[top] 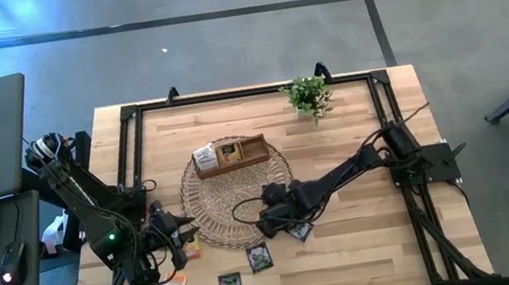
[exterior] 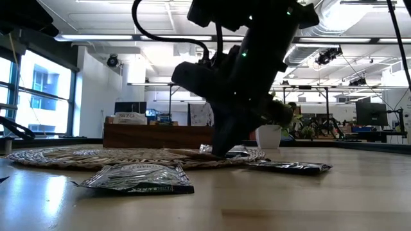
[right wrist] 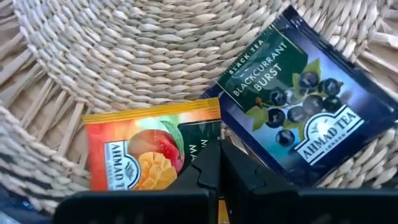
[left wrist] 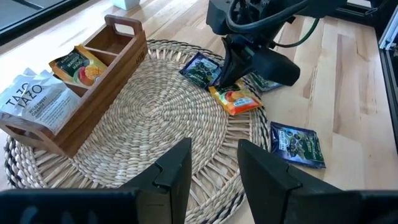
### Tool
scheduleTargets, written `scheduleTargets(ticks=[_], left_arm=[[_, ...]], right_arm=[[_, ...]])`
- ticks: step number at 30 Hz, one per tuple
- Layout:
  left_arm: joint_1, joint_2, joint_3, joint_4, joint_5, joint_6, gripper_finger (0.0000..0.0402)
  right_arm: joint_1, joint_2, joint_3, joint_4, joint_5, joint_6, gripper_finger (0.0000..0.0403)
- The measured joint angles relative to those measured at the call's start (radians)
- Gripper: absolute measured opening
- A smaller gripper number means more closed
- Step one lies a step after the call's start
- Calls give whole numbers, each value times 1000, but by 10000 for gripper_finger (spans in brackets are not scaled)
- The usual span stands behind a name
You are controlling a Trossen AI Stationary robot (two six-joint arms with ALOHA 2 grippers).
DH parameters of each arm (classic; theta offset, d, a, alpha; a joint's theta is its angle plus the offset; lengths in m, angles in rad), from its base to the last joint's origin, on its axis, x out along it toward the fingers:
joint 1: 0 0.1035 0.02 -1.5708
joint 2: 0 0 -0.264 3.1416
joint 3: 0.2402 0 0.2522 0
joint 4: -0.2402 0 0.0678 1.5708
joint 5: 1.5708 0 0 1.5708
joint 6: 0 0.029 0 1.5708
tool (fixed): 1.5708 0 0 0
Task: Pick & Place Tea
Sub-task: Put the orange tea packet into the middle compartment of the wooden organizer
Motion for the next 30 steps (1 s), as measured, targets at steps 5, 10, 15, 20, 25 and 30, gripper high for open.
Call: scheduleTargets(ticks=[5, 10, 15, 20, 25, 30], left_arm=[[0, 0, 0, 0, 0, 0, 129], [0, 0, 0, 0, 0, 0, 129], [0, 0, 0, 0, 0, 0, 129], [0, 0, 0, 0, -1, 0, 129], [0, 0, 0, 0, -1, 0, 129], [0, 0, 0, 0, -2, 0, 129]], right_arm=[[0, -47, -1, 9, -2, -66, 2], [-14, -96, -1, 41, 49, -205, 2], [-75, -111, 0, 158, 184, -537, 2], [-173, -111, 0, 348, 183, -848, 1], [-265, -111, 1, 534, 146, -1155, 1], [-330, -111, 1, 571, 59, -1342, 1]])
